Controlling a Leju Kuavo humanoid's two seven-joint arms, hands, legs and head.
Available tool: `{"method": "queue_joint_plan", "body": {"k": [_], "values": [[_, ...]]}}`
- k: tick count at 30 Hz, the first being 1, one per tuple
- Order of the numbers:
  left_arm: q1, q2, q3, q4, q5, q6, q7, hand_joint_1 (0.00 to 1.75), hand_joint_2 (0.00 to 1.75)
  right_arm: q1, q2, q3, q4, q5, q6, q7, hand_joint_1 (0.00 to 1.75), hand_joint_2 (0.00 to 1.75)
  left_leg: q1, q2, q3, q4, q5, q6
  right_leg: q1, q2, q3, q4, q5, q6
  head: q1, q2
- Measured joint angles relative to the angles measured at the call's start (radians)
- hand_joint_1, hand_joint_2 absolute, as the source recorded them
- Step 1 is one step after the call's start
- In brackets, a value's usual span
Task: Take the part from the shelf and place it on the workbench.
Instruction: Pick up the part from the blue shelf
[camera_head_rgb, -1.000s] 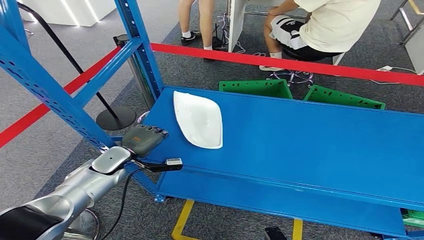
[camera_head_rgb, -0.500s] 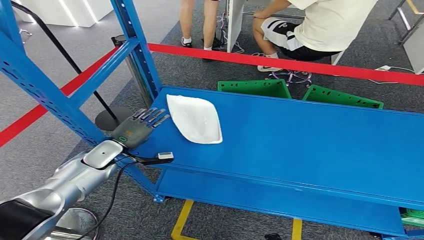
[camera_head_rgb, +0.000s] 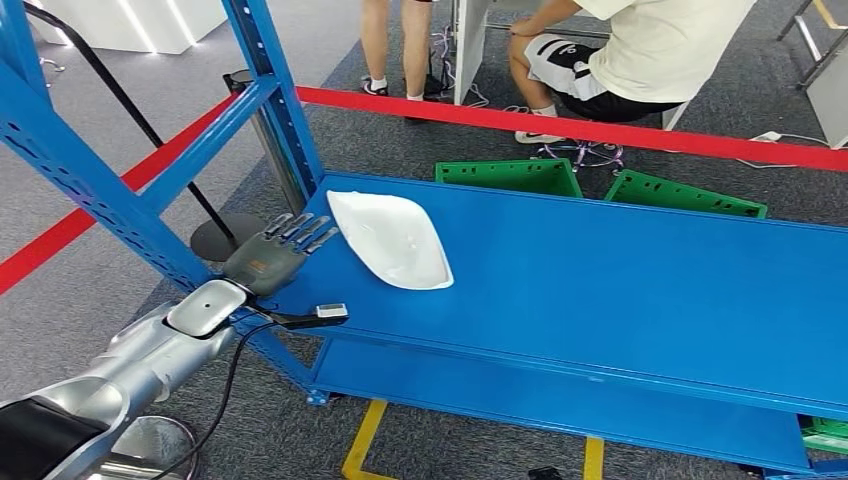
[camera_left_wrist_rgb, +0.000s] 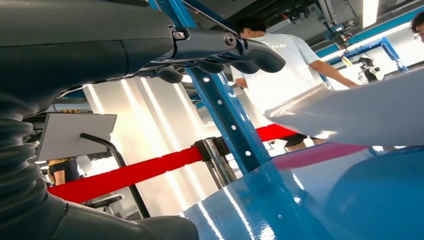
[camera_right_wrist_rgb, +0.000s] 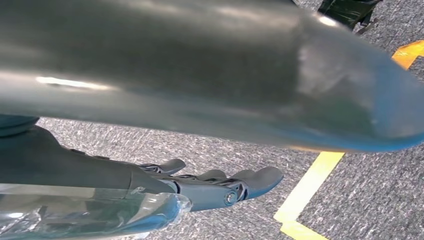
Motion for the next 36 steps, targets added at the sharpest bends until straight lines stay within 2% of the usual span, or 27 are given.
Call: {"method": "queue_joint_plan", "body": {"k": [11, 13, 17, 20, 31, 36], "values": [[0.009, -0.013, 0.001, -0.023, -0.004, 0.0, -0.009, 0.0, 1.75, -0.002, -0.001, 0.0, 0.0, 0.006, 0.0, 0.003, 0.0, 0.0, 0.0, 0.0, 0.0, 0.0, 0.0, 0.0, 0.0, -0.001, 0.0, 0.0, 0.0, 0.0, 0.0, 0.0], [0.017, -0.034, 0.001, -0.033, -0.004, 0.0, -0.013, 0.0, 1.75, -0.003, -0.001, 0.0, 0.0, 0.007, 0.0, 0.01, 0.0, 0.0, 0.0, -0.002, 0.0, 0.0, 0.0, 0.0, -0.001, -0.002, 0.0, 0.0, 0.0, 0.0, 0.0, 0.0], [0.036, -0.114, -0.007, -0.042, -0.006, 0.0, -0.016, 0.0, 1.75, -0.006, -0.001, 0.0, 0.0, 0.013, 0.0, 0.026, 0.0, 0.0, -0.002, -0.007, -0.001, 0.0, -0.001, 0.001, -0.003, -0.008, 0.0, -0.002, -0.002, 0.003, 0.0, 0.0], [0.043, -0.15, -0.016, -0.042, -0.006, 0.0, -0.014, 0.0, 1.75, -0.008, -0.001, 0.0, 0.0, 0.014, 0.0, 0.03, 0.0, 0.0, -0.004, -0.006, 0.0, 0.0, -0.001, 0.002, -0.003, -0.006, 0.004, -0.003, -0.001, 0.004, 0.0, 0.0], [0.046, -0.18, -0.023, -0.043, -0.005, 0.0, -0.02, 0.0, 1.75, -0.006, -0.001, 0.0, 0.0, 0.014, 0.0, 0.031, 0.0, 0.0, -0.004, -0.006, 0.0, 0.0, -0.001, 0.003, -0.004, -0.006, 0.004, -0.003, -0.001, 0.005, 0.0, 0.0], [0.048, -0.199, -0.041, -0.059, -0.005, 0.0, -0.071, 0.0, 1.75, -0.009, -0.001, 0.0, 0.0, 0.023, 0.006, 0.031, 0.0, 0.0, -0.004, -0.007, -0.001, 0.0, -0.001, 0.004, -0.004, -0.007, 0.003, -0.003, -0.001, 0.005, 0.0, 0.0]]}}
